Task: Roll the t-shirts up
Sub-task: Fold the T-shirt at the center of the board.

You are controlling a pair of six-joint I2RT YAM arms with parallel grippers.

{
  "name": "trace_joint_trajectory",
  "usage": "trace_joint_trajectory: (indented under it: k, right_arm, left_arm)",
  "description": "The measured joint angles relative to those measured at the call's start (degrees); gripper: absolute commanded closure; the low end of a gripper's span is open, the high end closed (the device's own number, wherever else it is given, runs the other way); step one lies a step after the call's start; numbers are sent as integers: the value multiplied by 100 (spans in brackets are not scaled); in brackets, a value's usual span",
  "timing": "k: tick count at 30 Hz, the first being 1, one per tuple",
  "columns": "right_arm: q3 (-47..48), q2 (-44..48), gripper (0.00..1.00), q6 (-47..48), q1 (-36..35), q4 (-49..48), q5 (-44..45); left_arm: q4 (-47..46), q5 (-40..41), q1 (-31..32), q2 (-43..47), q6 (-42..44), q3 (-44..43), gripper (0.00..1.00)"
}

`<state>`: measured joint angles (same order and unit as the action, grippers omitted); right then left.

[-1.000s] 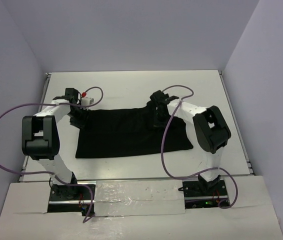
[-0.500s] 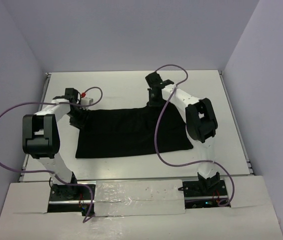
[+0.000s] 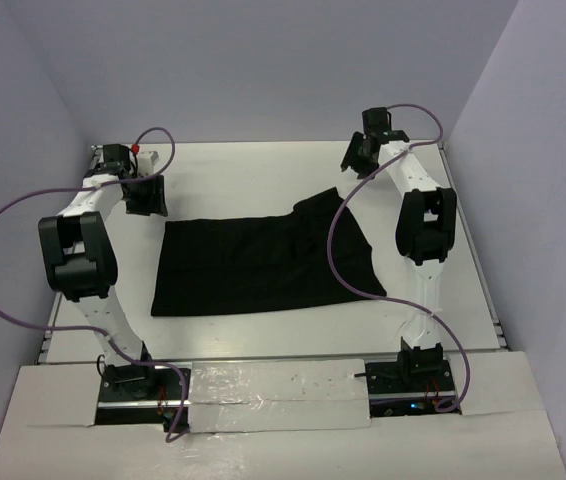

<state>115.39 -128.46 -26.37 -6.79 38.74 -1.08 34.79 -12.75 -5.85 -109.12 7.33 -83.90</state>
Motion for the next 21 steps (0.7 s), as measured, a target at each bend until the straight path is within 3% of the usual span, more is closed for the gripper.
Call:
trace_joint_trajectory:
  k: [6, 11, 17, 18, 20, 21]
  right_arm:
    - [389, -907, 41, -170, 0, 96, -525]
    - [378, -1064, 41, -356, -22, -46, -960]
    - [212, -1051, 47, -498, -33, -197, -1316]
    - [140, -1021, 56, -514, -33, -247, -1349]
    - [-46, -946, 69, -525, -35, -332, -1368]
    - [-157, -907, 82, -544, -35, -376, -1399]
  left_arm:
    - [-79, -334, 17, -966, -286, -249, 38]
    - [-164, -651, 13, -1014, -422, -352, 38]
    - [-155, -881, 22, -1062, -522, -291, 47]
    - [-155, -903, 22, -1067, -540, -280, 49]
    - [-138, -931, 22, -1067, -579, -269, 62]
    - [-129, -946, 22, -1067, -588, -262, 77]
